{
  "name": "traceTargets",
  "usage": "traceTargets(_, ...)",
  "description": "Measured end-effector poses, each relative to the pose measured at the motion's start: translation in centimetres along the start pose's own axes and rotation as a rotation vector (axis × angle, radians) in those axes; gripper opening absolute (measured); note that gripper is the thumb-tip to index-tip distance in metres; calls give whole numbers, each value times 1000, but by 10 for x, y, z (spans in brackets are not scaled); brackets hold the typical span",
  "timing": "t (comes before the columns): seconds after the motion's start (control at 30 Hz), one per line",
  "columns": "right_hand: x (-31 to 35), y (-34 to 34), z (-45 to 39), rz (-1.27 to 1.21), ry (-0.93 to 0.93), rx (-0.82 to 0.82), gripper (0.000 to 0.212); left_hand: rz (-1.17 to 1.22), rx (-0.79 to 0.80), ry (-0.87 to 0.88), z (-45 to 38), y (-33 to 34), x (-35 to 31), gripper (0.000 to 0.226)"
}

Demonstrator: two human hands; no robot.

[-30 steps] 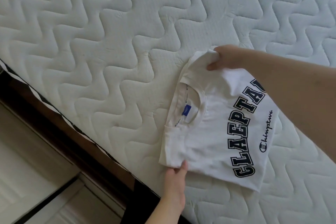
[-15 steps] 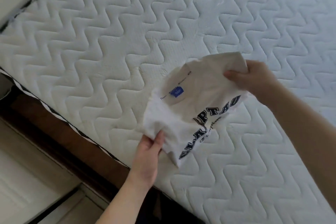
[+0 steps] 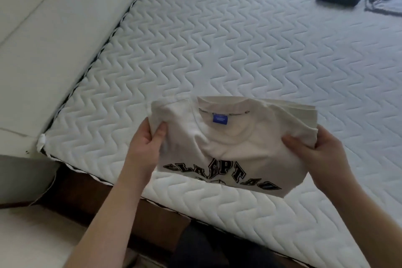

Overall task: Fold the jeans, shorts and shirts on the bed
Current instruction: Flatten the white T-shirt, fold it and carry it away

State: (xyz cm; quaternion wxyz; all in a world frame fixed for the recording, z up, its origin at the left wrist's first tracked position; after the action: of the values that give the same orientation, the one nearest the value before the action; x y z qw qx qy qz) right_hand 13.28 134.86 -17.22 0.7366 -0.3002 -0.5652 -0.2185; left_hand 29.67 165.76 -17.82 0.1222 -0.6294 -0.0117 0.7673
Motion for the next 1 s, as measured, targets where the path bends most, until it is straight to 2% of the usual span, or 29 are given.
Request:
traceTargets(0.2,10,-56,64,4,56,-192,6,-101,330,35,15,59,-48,17)
traceTargets(0.33,10,-77,107,17,62,-334,9,-97,511,56,26,80,-58,27)
traceTargets(0.4,8,-78,120,18,65,-378,9,-84,573,41,29,83,-56,32)
traceTargets(0.63,8,-68,188,-3,95,-727,17,-77,813,42,27,99,-71,27)
traceTargets(0.87,2,-52,258,-44,165,-932,6,-157,1044,152,52,122,-70,20)
traceTargets(1.0,4,-56,302,-48,174,-1031,19,-201,1141,225,82,140,-71,18)
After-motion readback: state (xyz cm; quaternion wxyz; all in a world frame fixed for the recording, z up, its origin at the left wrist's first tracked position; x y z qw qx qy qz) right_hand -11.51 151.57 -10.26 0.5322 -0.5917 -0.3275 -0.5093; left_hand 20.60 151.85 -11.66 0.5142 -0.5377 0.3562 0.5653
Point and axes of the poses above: each hand's wrist, its own z-axis away from the middle knuckle, its own y-axis out of the palm, x = y × z, the point moved 2 cm from there along -z, towards the middle knuckle, and after that the axes turned 8 degrees about -x, right-handed, at the moved point
